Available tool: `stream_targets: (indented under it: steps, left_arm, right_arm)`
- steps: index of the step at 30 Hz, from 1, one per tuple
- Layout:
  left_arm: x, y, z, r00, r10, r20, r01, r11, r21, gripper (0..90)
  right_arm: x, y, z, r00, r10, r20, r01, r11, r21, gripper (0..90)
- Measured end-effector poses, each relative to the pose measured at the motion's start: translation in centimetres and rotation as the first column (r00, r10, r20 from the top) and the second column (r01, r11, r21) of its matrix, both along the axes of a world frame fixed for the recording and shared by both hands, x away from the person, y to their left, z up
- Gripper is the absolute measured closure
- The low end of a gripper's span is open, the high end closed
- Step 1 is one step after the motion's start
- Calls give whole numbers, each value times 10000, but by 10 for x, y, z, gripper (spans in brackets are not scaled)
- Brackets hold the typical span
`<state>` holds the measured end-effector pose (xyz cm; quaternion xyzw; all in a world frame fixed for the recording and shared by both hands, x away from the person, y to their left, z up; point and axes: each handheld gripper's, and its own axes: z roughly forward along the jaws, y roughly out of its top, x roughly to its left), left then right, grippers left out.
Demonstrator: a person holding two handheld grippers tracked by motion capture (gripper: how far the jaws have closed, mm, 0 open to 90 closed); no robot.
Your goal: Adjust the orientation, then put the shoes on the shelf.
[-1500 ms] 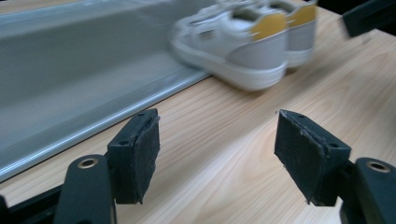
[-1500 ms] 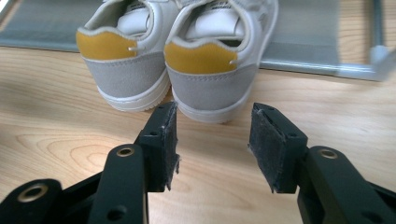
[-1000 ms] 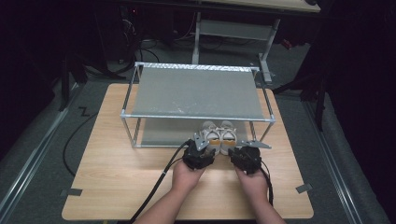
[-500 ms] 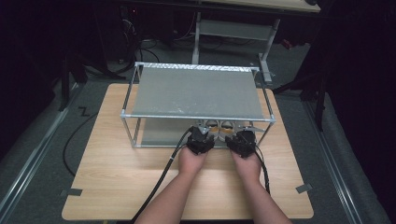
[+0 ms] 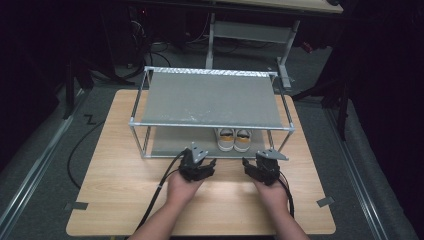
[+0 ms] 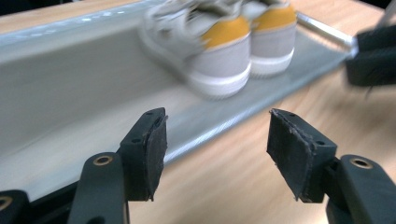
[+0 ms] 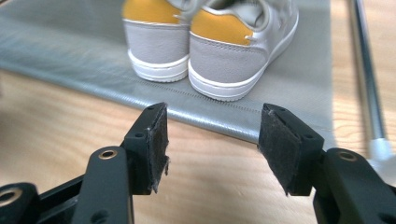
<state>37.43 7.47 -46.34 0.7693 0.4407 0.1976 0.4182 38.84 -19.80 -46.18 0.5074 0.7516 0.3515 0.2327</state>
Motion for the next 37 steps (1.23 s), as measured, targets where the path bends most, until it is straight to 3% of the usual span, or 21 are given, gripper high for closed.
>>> stream_targets:
  steps: [1,2,3,7,12,16,18,23,26,29,37]
  left_arm:
    - [-6,14,1,9999,65,-93,-65,10000,39,381]
    - [-19,46,4,9990,410,-158,-409,9991,113,376]
    - [-19,46,4,9990,410,-158,-409,9991,113,376]
    - [-47,107,7,9904,1202,-686,-1199,9927,94,359]
    - [-71,150,4,9831,1717,-642,-1724,9850,-68,352]
    - [-70,160,6,9803,1840,-713,-1871,9815,-395,352]
    - [-69,161,3,9798,1832,-798,-1879,9806,-566,352]
    - [-68,157,-4,9829,1588,-929,-1613,9867,-202,349]
    - [-67,156,-7,9824,1573,-1005,-1586,9873,-46,346]
    - [-64,156,-10,9815,1630,-1008,-1623,9866,157,345]
    - [-62,156,-12,9804,1657,-1066,-1652,9862,128,345]
  right_arm:
    - [-5,-2,1,9999,97,138,-96,9999,-135,429]
    - [-14,-7,4,9996,180,212,-178,9998,-107,426]
    - [-14,-7,4,9996,180,212,-178,9998,-107,426]
    - [-28,-19,10,9998,128,-163,-125,9997,202,409]
    - [-48,-30,10,9996,135,-231,-132,9998,141,379]
    - [-62,-40,6,9998,139,-143,-139,9999,-55,375]
    - [-65,-45,4,9991,214,-362,-217,9997,-83,372]
    - [-67,-63,5,9990,-294,-329,292,9996,-65,371]
    - [-67,-70,3,9985,-429,-341,417,9985,-344,366]
    - [-65,-75,3,9976,-624,-297,614,9976,-319,363]
    - [-62,-85,5,9954,-907,-299,905,9959,-79,361]
